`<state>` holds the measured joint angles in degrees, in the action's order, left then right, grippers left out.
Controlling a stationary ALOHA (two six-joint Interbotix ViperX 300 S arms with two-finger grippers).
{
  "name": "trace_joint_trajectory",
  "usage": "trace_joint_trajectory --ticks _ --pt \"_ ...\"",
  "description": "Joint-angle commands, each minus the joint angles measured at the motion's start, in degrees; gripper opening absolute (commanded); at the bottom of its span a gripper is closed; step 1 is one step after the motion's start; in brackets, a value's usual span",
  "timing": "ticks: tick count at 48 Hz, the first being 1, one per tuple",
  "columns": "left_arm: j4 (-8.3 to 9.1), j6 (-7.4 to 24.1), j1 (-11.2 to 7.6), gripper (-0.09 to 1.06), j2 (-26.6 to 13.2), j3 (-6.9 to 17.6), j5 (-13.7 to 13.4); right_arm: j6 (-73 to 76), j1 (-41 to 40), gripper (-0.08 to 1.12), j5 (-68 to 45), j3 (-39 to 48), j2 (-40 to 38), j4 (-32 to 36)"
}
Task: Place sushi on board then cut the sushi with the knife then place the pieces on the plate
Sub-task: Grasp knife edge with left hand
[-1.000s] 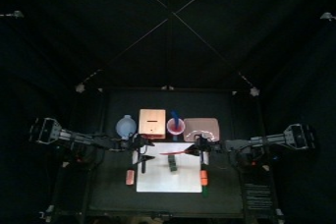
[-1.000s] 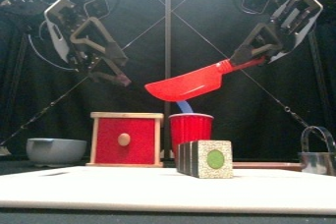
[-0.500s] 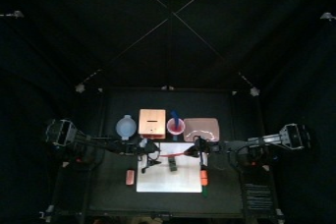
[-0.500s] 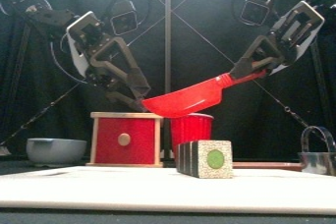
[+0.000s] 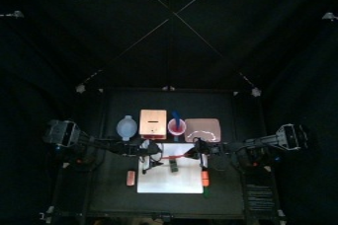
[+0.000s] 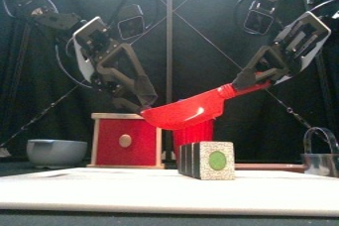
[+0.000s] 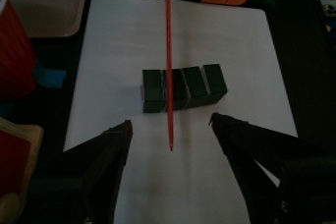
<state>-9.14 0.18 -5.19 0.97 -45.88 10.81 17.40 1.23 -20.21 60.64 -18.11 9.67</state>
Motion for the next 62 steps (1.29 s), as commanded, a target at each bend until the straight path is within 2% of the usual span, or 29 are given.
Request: trace_joint_trajectory --ticks 1,17,27,37,51,62 --pt "-0.09 0.00 0.53 0.96 0.00 1.32 0.26 -0.09 0.18 0.36 -0.62 -1.49 -0.70 -0.09" --pt "0.44 0.00 2.46 0.96 -0.97 2.37 0.18 -0.09 0.53 0.36 -0.62 -1.58 -0.70 -0.09" --pt "0.88 0.00 2.81 0.96 -2.90 3.16 0.18 -0.18 0.53 0.36 -0.62 -1.67 -0.70 -0.09" --pt "2.02 0.00 2.99 0.94 -3.52 3.78 0.09 0.00 0.70 0.36 -0.62 -1.58 -0.70 -0.09" --pt "2.20 0.00 2.90 0.75 -3.16 3.87 -2.11 0.09 0.70 0.36 -0.53 -1.58 -0.70 -0.09" --pt "2.20 0.09 2.72 0.63 -2.55 3.96 -2.20 0.18 0.70 0.36 -0.35 -1.49 -0.09 -0.88"
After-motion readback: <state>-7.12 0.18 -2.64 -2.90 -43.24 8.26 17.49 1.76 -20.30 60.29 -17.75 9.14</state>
